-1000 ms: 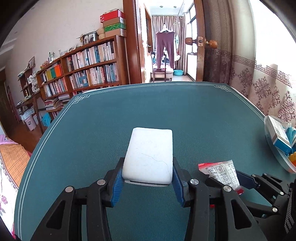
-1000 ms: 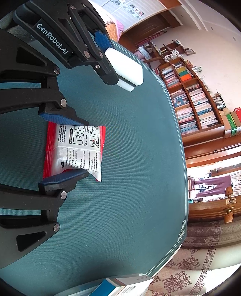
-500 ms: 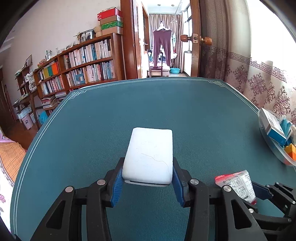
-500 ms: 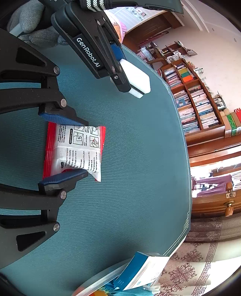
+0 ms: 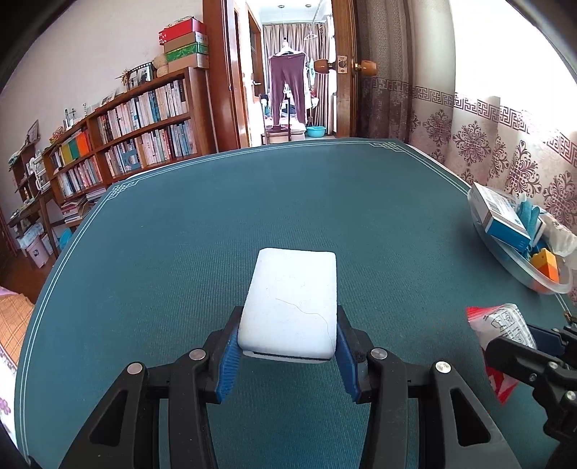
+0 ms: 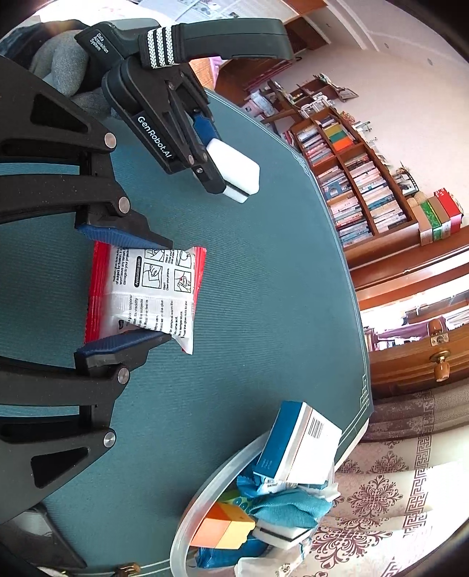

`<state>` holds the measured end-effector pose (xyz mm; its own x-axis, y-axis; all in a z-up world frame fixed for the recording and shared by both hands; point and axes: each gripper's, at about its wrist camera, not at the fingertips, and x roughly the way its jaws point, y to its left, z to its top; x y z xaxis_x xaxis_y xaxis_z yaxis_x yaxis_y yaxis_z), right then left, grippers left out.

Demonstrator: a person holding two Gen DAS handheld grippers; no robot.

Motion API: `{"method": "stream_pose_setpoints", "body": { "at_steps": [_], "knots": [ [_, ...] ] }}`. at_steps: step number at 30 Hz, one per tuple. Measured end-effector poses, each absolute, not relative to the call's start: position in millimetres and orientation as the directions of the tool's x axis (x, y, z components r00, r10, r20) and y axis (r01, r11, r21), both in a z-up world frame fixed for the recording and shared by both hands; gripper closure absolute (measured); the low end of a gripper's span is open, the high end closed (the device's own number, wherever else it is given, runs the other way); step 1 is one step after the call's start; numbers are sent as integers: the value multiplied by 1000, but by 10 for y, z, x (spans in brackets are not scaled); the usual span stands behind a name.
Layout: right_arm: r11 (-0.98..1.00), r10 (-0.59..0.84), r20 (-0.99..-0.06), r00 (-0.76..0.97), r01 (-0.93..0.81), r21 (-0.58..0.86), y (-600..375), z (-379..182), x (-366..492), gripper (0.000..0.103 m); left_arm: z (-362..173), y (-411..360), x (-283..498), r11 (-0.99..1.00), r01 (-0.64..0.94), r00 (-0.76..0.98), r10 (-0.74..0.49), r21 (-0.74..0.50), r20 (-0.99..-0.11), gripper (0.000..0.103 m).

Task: Organize objects
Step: 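Carry the sachet over the bowl with the right gripper while the left holds the block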

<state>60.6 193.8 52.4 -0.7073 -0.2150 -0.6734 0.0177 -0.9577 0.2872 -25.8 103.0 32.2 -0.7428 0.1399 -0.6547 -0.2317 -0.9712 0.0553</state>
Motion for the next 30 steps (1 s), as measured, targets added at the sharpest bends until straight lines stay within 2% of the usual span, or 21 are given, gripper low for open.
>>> {"method": "stream_pose_setpoints", "body": {
  "at_steps": [8,21,30],
  "knots": [
    [-960,-160,-620,-768,-26,279,2238,819,818,60,292,1072,-242,-966,-251,-732,151,57,-664,54],
    [-939,71,-559,-826,-244,242,3147,1210,943,60,252,1114,-222,-961,-271,-722,161,61,-672,54],
    [-892,15,-616,-788,-289,348,3576,1004,691,60,228,1134,-208,-957,-282,-718,163,68,-677,54]
  ]
}}
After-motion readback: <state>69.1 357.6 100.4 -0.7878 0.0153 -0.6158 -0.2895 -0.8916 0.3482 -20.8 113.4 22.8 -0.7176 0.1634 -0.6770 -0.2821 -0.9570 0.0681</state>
